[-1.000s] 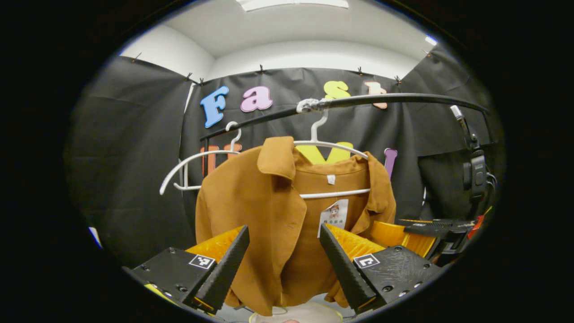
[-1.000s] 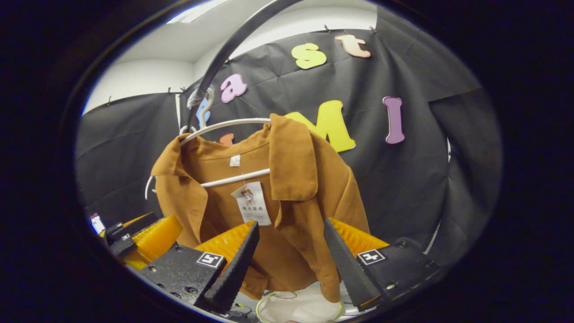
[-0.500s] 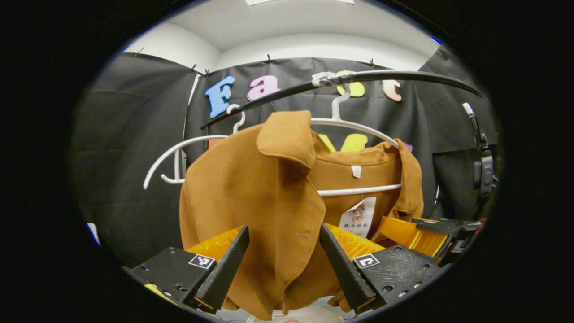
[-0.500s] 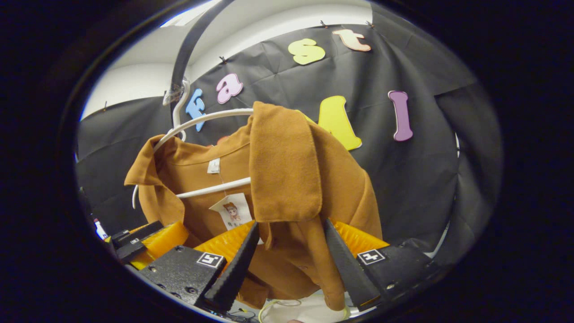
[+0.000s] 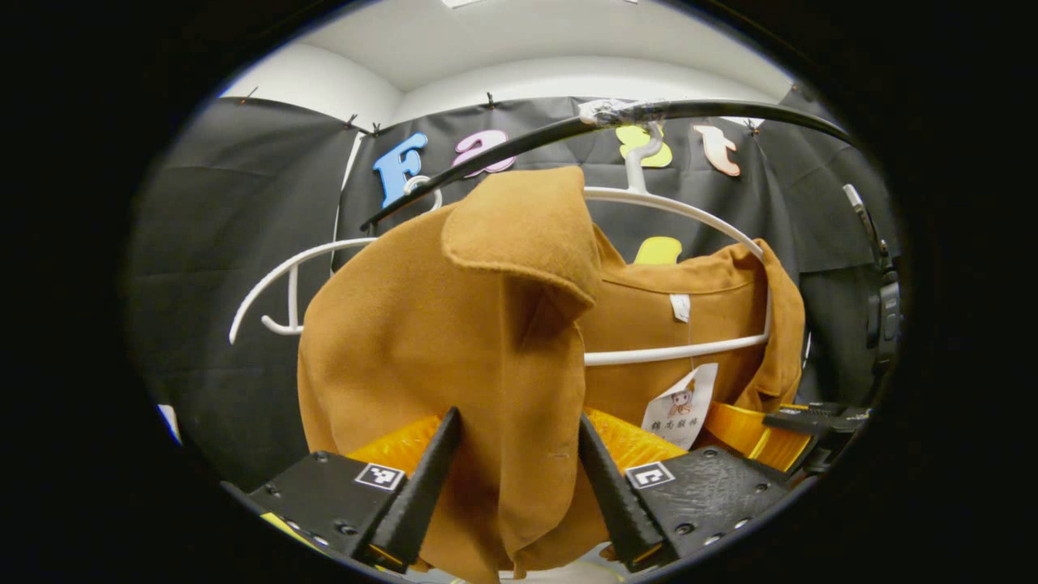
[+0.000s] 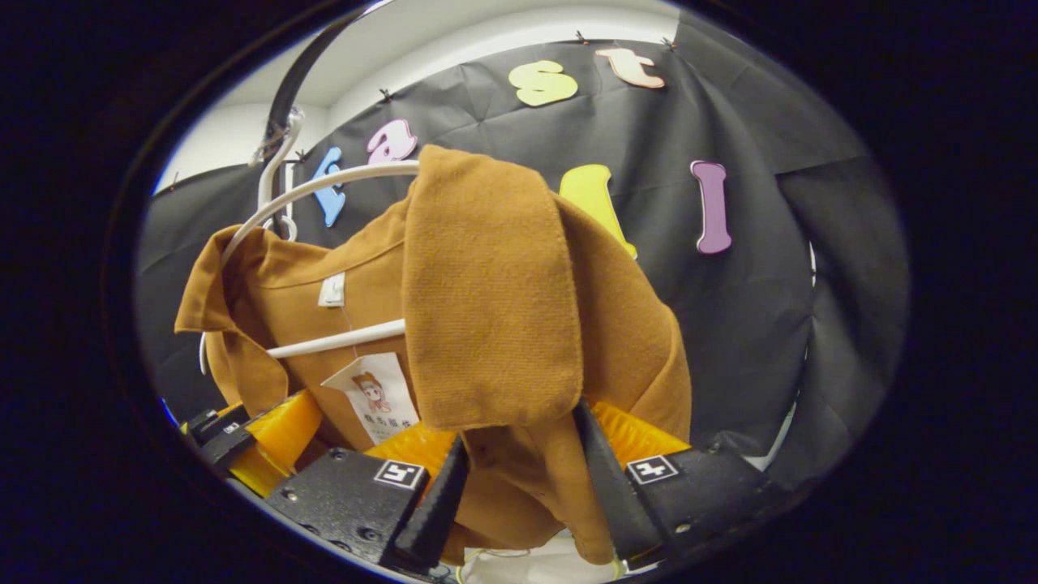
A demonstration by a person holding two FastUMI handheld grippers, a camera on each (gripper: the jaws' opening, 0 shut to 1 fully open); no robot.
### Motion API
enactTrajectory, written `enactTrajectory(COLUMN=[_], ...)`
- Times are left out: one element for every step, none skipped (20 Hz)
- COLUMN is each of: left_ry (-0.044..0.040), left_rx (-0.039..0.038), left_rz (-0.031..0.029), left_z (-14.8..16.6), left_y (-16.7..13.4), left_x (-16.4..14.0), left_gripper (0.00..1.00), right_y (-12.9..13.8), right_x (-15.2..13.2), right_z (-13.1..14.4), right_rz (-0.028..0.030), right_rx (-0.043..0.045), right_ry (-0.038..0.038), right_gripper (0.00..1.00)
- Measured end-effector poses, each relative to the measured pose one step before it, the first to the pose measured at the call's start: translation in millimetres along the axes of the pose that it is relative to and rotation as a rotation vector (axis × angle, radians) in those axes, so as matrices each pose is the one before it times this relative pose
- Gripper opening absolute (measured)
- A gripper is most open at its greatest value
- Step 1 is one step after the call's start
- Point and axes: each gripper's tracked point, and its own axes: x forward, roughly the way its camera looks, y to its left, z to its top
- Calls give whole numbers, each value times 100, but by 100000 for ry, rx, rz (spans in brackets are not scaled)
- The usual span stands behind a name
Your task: Grasp the clothes on the hanger with both hands and then place them into the laundry hamper below.
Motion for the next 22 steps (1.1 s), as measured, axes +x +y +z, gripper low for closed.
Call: enactTrajectory(left_ry=[-166,73,227,649,-770,-518,205,-338,-390,-1545,-1213,-499,-1353,-1271,-708,-297,-189,-194,-151,-534,-456,-877], left_rx=[170,239,119,-156,192,-438,-1059,-1057,-139,456,396,-73,29,-128,-133,-282,-204,-388,-577,-885,-843,-732], left_rz=[14,100,34,53,2499,-425,-2021,-2525,-1106,920,-470,-1620,465,312,718,400,344,108,223,509,38,820], left_z=[-11,-41,-173,-272,28,234,-77,64,56,405,261,228,473,559,482,434,461,323,401,456,589,599], left_y=[199,78,163,319,701,165,-373,-648,-81,553,106,-368,193,489,407,445,344,462,360,472,289,324], left_x=[371,-84,105,-35,-60,-85,-84,-233,-424,-484,-19,-493,-453,-125,-266,-205,-139,-232,-167,-134,-79,-109], left_gripper=[74,62,51,39,28,16,5,0,2,5,5,0,1,5,1,0,1,1,1,0,0,1], right_y=[-311,-362,-334,-375,-264,-381,-326,-304,-321,-370,-454,-429,-332,-380,-446,-370,-231,-316,-275,-227,-52,-21], right_x=[61,-47,-122,-239,-165,-248,-269,-273,-439,-349,-366,-330,-212,-171,18,-28,-157,-171,-113,-71,-91,-36], right_z=[-78,158,190,19,244,171,123,213,273,291,457,302,292,187,159,246,294,496,608,644,487,288], right_rz=[-537,-558,-967,-439,-151,-522,-193,-162,-377,-803,-1084,-956,-876,-825,-978,-851,-551,-700,-494,-100,731,504], right_rx=[856,679,359,420,696,394,462,544,667,590,512,505,703,771,641,280,240,431,960,1653,2157,2822], right_ry=[-35,-391,-610,-495,-762,-702,-743,-628,-871,-1151,-1385,-946,-894,-173,-44,-146,-238,-565,-928,-854,-423,-217], right_gripper=[67,55,45,34,34,26,23,17,18,12,11,11,10,8,6,8,7,8,8,8,7,7])
